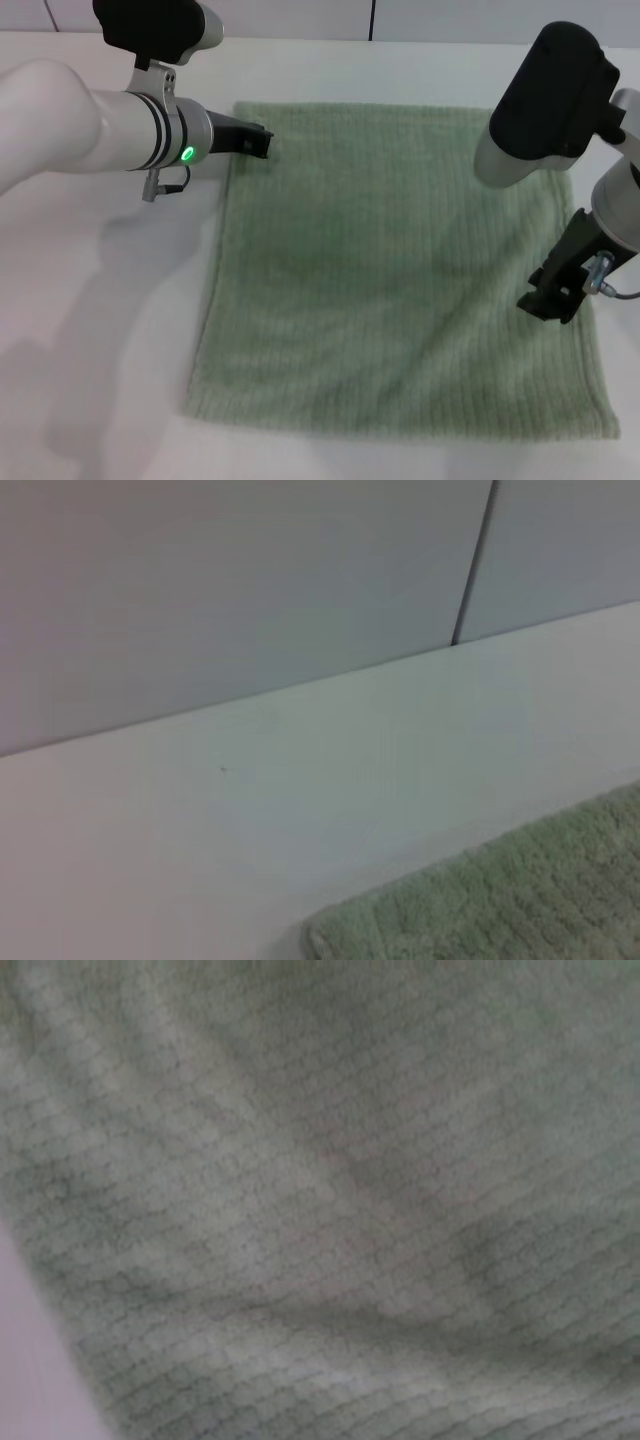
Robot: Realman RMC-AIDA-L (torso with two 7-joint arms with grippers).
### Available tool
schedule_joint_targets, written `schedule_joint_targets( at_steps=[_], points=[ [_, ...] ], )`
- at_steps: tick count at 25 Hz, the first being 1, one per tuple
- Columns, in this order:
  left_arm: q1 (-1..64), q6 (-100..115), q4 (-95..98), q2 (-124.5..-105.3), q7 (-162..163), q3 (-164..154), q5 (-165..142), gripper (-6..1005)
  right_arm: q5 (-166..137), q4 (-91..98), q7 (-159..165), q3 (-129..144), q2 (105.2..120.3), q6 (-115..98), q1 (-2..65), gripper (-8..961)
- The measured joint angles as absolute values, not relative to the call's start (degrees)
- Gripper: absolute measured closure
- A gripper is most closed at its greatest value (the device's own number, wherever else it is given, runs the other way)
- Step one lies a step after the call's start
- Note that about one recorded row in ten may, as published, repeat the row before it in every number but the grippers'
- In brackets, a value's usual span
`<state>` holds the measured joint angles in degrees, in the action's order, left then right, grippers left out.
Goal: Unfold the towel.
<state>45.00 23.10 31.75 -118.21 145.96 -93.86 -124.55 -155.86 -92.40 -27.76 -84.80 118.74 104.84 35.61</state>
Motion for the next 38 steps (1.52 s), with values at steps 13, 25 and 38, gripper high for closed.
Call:
schedule_joint_targets(
  at_steps=[13,25,38],
  points=[
    [44.9,23.6,31.5,-118.3,146.0,-93.9,-124.5,1001,-157.2,-95.2,-27.8,-85.8,118.74,102.6,35.2,722],
    [43.9,21.9,32.2,-118.3,146.1,-93.8,-124.4,1000,-165.5,-102.4,-27.4,-85.8,118.95,88.0,30.5,721],
    [24.7,7.1,54.3,-118.54,146.3,-92.6,-122.1,978,-166.9,-102.7,-25.2,-84.6,119.23,48.5,17.0,692]
  ],
)
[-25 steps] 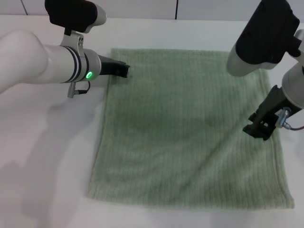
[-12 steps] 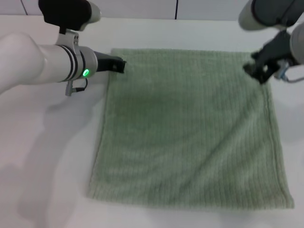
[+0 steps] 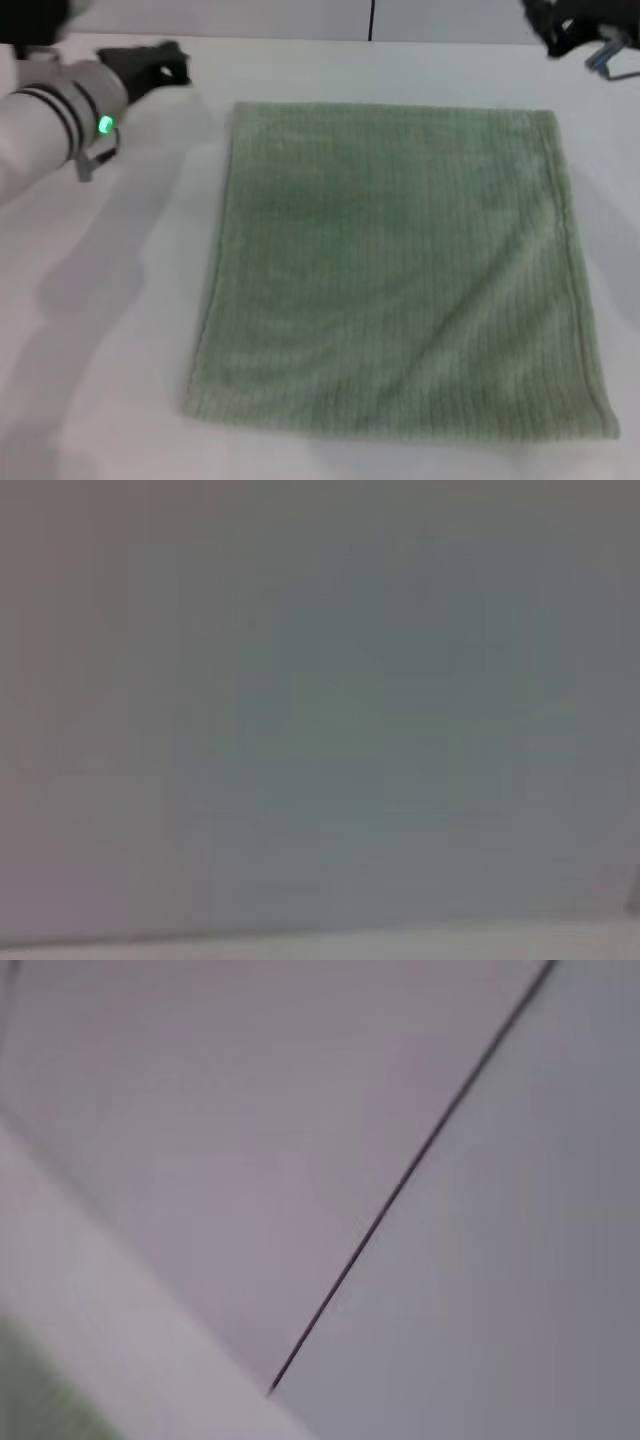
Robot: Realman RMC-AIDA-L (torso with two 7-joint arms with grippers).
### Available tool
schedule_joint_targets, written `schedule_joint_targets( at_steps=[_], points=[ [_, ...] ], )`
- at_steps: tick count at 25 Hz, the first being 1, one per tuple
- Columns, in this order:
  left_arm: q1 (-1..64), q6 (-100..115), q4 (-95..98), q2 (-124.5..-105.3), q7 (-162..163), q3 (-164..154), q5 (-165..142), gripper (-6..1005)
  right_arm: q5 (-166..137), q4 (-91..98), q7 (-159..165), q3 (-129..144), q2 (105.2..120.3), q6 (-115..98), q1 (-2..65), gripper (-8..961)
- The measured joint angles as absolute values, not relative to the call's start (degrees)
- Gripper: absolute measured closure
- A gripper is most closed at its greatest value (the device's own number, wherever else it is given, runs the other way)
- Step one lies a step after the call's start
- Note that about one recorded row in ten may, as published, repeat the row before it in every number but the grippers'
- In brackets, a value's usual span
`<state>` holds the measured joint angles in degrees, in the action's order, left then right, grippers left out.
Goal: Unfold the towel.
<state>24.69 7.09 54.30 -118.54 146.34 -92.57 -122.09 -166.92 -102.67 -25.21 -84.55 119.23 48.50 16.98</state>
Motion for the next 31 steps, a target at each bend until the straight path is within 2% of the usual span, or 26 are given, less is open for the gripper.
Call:
schedule_joint_targets(
  at_steps=[3,5,10,15,22,26,28,31],
  points=[
    [22.1,3.9,56.3,-118.54,146.4,-93.4,-120.4,971,-166.9,-101.6,-24.4,-83.2,119.25,41.0,14.2,686],
    [18.4,-2.5,59.4,-118.43,146.4,-96.1,-118.4,965,-166.9,-98.4,-23.2,-81.1,119.31,28.0,10.3,681],
    [13.6,-17.3,62.0,-118.32,146.6,-103.8,-118.2,953,-166.9,-90.0,-18.3,-79.2,119.35,12.9,8.5,670],
    [12.4,-25.8,61.7,-118.15,147.4,-108.4,-119.0,940,-166.8,-78.8,-11.9,-79.0,119.32,-0.6,9.3,659],
    [13.0,-32.7,57.9,-118.07,152.6,-110.9,-122.4,757,-166.7,-62.9,-4.2,-79.9,119.2,-21.6,11.8,644],
    [13.2,-34.8,56.7,-118.1,155.0,-111.2,-124.3,647,-166.6,-51.9,1.2,-80.4,119.24,-36.2,14.3,499],
    [14.9,-45.7,49.0,-118.13,164.2,-113.3,-128.5,620,-166.6,-48.2,1.8,-80.6,119.24,-40.3,15.7,427],
    [14.9,-45.7,49.0,-118.13,164.2,-113.3,-128.5,620,-166.5,-42.9,1.8,-81.6,119.37,-44.4,18.2,427]
  ],
)
